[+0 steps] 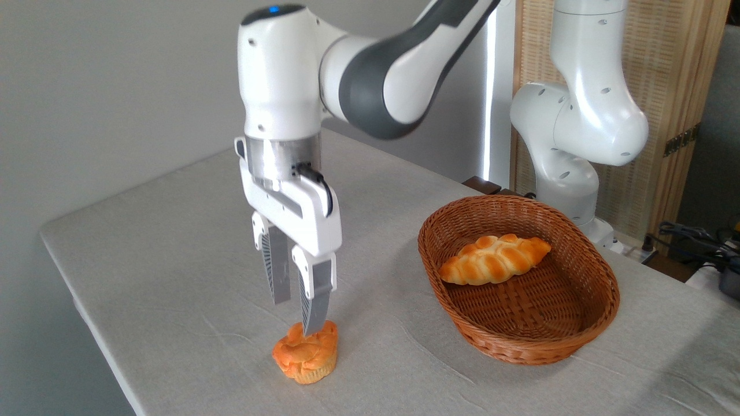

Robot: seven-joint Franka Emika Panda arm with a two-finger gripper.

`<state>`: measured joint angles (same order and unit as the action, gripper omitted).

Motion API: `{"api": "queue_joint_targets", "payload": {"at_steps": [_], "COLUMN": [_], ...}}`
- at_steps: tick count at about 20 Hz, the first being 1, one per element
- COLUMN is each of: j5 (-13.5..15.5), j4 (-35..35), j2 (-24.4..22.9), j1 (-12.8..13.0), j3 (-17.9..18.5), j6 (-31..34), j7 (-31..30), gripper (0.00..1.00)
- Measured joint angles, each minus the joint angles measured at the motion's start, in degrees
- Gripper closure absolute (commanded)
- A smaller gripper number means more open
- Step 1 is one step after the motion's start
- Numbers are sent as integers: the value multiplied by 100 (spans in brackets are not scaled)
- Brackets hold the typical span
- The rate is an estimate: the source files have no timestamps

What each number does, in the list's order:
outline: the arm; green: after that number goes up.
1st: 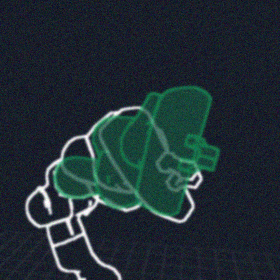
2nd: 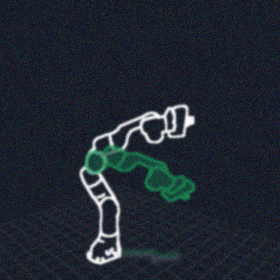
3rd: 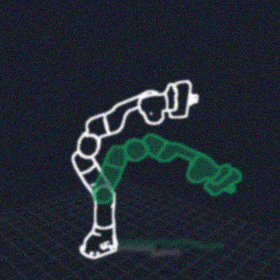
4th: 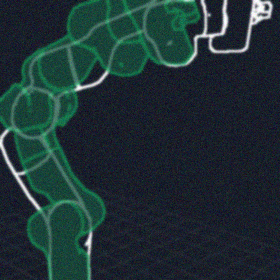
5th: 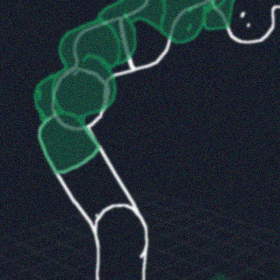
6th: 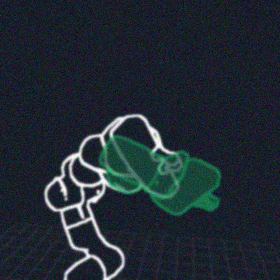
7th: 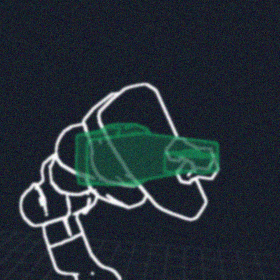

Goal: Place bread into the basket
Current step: 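Lower the open gripper down over the orange bun, then close the gripper on the orange bun and lift it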

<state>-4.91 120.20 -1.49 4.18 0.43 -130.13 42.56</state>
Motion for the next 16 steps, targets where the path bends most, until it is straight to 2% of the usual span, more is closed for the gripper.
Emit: {"api": "queue_joint_targets", "payload": {"at_steps": [3,6,7,9,11,13,14,16], "j5": [-13,-178,-204,-221,-233,-245,-248,-249], "j4": [151,223,225,237,266,285,291,297], "j2": [141,175,175,176,180,187,193,208], "j1": [-2,-14,-21,-26,-26,-26,-26,-26], "j3": [3,77,117,157,159,159,159,159], "j6": [-303,-398,-398,-398,-398,-398,-398,-398], "j7": [2,3,4,15,15,15,15,15], "gripper": [0,0,12,47,65,89,94,94]}}
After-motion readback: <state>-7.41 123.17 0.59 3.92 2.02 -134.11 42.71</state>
